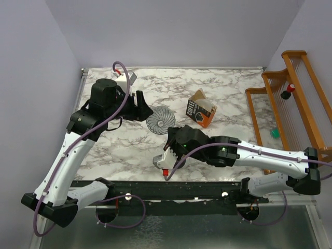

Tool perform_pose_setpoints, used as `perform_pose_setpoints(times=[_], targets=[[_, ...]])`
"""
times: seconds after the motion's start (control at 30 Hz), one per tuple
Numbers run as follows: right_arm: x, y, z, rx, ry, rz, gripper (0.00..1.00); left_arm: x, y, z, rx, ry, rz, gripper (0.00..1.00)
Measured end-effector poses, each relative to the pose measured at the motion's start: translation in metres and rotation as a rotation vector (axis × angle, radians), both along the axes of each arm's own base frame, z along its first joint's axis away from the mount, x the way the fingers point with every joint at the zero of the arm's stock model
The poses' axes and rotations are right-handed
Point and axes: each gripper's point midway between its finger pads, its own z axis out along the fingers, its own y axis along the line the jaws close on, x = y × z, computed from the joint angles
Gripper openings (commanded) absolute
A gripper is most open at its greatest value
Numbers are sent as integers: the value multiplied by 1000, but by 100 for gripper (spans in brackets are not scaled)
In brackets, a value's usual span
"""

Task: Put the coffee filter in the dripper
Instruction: Pick up the coffee dripper from the center of the board.

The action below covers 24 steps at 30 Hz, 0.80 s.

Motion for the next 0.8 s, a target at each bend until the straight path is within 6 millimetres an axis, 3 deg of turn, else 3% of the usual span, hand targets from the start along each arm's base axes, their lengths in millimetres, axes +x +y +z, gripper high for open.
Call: perform_pose_setpoints(times=[0.37,0.8], targets=[[1,3,5,-51,-121,44,0,6,-2,-21,44,49,-11,49],[1,5,6,-45,-148,44,1,5,-5,-31,54,75,-36,31]])
